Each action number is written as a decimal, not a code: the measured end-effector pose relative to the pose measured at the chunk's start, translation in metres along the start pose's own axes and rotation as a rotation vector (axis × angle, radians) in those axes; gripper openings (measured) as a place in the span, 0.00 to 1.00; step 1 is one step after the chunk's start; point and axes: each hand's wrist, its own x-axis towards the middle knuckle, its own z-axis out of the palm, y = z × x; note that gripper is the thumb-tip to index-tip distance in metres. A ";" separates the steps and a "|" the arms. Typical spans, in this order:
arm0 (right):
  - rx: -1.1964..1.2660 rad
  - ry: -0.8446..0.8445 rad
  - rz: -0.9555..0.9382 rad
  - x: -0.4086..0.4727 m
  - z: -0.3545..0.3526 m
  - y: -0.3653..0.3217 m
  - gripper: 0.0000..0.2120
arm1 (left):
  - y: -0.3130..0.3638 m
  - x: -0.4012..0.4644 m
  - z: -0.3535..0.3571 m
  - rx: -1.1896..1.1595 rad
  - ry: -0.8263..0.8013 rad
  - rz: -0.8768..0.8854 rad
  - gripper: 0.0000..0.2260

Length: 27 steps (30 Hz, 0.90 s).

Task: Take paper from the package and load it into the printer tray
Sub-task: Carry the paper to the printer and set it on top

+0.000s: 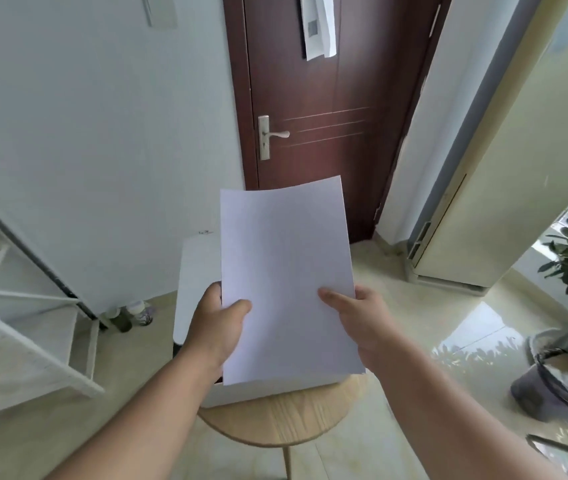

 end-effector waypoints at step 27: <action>-0.402 -0.013 0.152 0.143 0.041 0.023 0.07 | -0.035 0.107 0.019 0.257 0.195 -0.183 0.20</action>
